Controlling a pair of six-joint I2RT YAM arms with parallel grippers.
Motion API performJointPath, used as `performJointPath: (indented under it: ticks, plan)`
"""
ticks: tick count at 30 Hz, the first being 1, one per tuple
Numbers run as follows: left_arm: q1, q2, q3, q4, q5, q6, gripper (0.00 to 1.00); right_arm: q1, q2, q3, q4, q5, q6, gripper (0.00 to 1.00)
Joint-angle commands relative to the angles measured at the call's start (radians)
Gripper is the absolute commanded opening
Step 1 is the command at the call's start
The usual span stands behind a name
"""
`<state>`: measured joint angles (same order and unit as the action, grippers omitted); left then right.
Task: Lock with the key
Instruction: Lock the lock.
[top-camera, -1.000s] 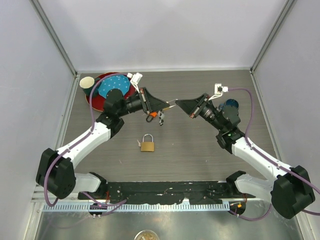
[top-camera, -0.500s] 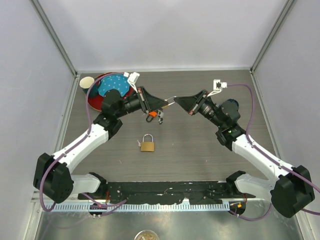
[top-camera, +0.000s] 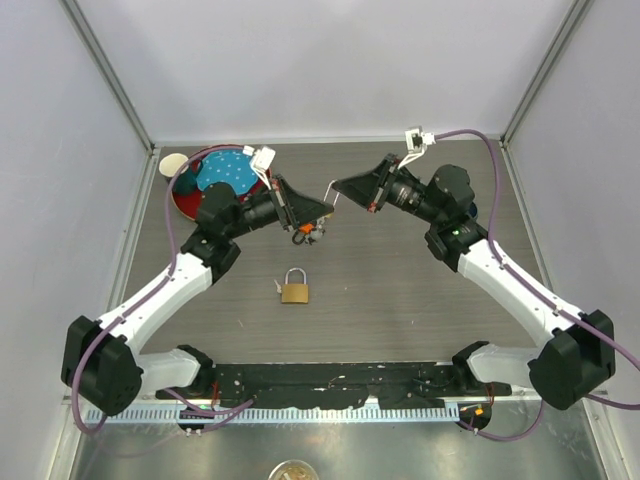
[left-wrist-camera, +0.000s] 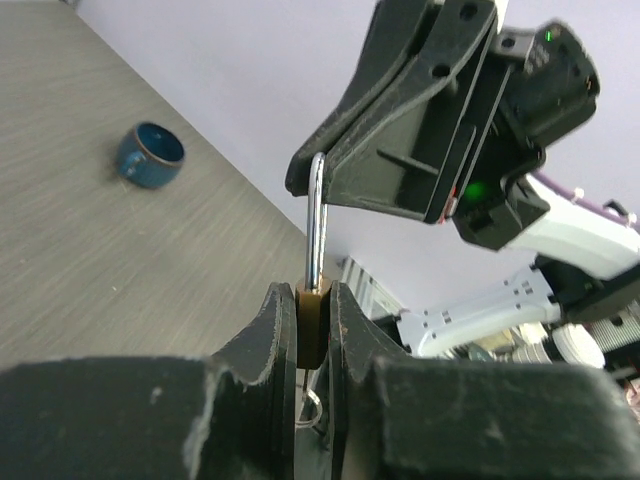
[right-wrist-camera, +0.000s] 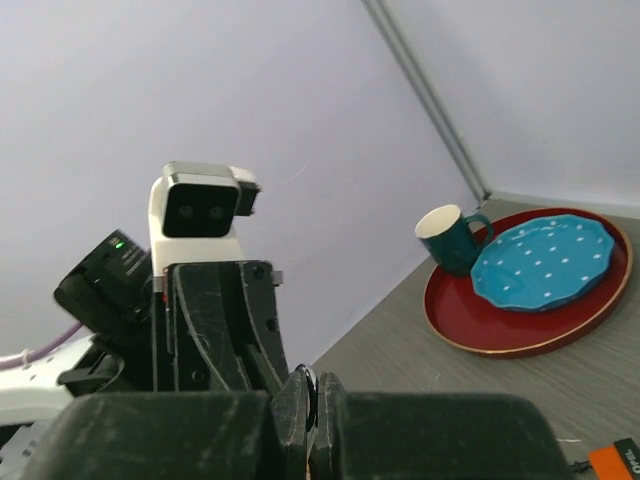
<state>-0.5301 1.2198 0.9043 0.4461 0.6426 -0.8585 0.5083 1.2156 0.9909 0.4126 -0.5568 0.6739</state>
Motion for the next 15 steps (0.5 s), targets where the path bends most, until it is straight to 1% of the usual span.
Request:
performJointPath:
  ticks: [1, 6, 8, 10, 13, 14, 15]
  plan:
    - [-0.071, 0.072, -0.012, -0.037, 0.107, 0.039, 0.02, 0.088, 0.047, 0.094, 0.038, -0.29, 0.039, 0.02]
    - [-0.071, 0.098, -0.008, -0.017, 0.12, 0.027, 0.0, 0.088, 0.071, 0.098, 0.098, -0.307, 0.084, 0.01]
    - [-0.071, 0.096, -0.013, 0.0, 0.106, 0.026, 0.0, 0.088, 0.07, 0.092, 0.109, -0.316, 0.092, 0.01]
    - [-0.071, 0.086, -0.012, -0.016, 0.083, 0.041, 0.0, 0.087, 0.058, 0.08, 0.106, -0.31, 0.081, 0.02]
    - [-0.071, 0.069, -0.004, -0.052, 0.052, 0.067, 0.0, 0.079, 0.041, 0.072, 0.06, -0.293, 0.038, 0.09]
    - [-0.071, 0.064, -0.001, -0.061, 0.043, 0.073, 0.0, 0.075, 0.029, 0.071, 0.031, -0.289, 0.024, 0.17]
    - [-0.071, 0.058, 0.002, -0.069, 0.042, 0.079, 0.0, 0.072, 0.024, 0.071, 0.017, -0.281, 0.012, 0.2]
